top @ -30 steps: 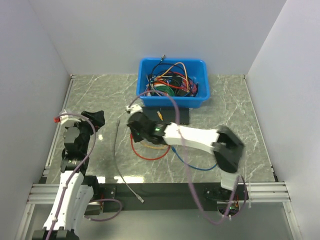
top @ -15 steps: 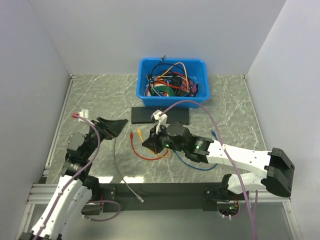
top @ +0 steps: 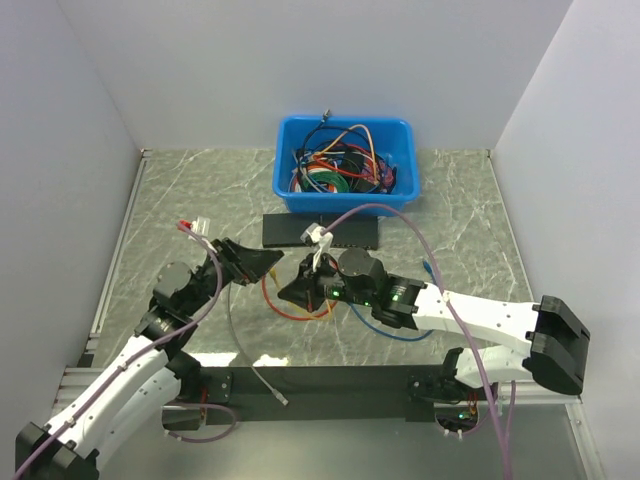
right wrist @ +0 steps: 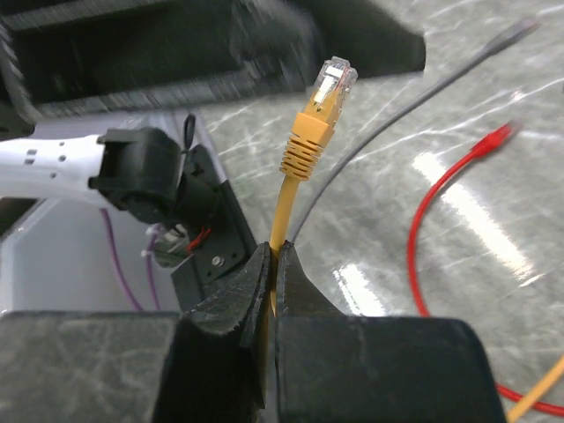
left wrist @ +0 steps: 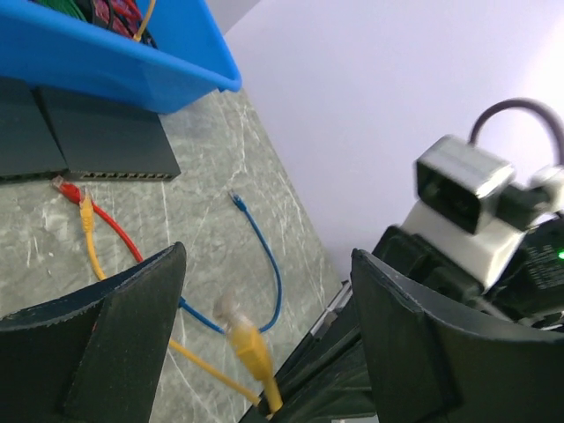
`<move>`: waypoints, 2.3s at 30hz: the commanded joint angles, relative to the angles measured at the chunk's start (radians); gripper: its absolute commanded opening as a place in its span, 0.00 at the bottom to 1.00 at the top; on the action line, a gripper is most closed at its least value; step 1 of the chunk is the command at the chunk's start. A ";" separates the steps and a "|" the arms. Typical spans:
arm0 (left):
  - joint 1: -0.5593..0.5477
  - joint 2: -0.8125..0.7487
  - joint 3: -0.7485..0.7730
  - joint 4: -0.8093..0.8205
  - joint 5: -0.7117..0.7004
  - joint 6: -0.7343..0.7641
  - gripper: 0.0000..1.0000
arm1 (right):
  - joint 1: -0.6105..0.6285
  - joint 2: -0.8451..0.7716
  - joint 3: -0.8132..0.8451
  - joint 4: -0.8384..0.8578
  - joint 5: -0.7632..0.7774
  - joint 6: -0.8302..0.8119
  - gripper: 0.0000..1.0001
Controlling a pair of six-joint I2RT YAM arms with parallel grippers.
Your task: Insert the plug into the switch port
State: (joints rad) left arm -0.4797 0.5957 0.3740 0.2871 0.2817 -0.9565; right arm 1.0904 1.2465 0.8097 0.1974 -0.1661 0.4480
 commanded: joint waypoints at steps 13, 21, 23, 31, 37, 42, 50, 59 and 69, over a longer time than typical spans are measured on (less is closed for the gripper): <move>-0.010 -0.189 0.075 -0.100 -0.050 -0.010 0.85 | -0.015 -0.193 -0.250 0.479 -0.513 0.064 0.00; -0.010 -0.231 0.106 -0.166 -0.018 -0.004 0.82 | -0.027 -0.209 -0.222 0.421 -0.558 0.040 0.00; -0.010 -0.241 0.105 -0.170 -0.010 -0.011 0.80 | -0.026 -0.216 -0.213 0.363 -0.486 0.021 0.00; -0.008 -0.234 0.152 -0.334 -0.090 -0.008 0.74 | -0.027 -0.234 -0.165 0.297 -0.253 -0.008 0.00; -0.010 -0.195 0.152 -0.319 -0.072 -0.034 0.71 | -0.024 -0.230 -0.107 0.220 -0.168 -0.048 0.00; -0.008 -0.188 0.144 -0.295 -0.061 -0.042 0.70 | -0.024 -0.199 -0.080 0.195 -0.150 -0.055 0.00; -0.008 -0.201 0.155 -0.304 -0.084 -0.048 0.70 | -0.017 -0.159 -0.069 0.172 -0.139 -0.066 0.00; -0.010 -0.171 0.144 -0.299 -0.062 -0.053 0.58 | -0.012 -0.110 -0.053 0.186 -0.133 -0.066 0.00; -0.010 -0.165 0.152 -0.321 -0.059 -0.037 0.46 | -0.012 -0.044 -0.001 0.183 -0.115 -0.077 0.00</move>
State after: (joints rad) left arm -0.4862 0.4294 0.4923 -0.0357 0.2119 -1.0080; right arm 1.0710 1.1980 0.7536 0.3458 -0.3000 0.3943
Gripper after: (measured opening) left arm 0.472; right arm 0.026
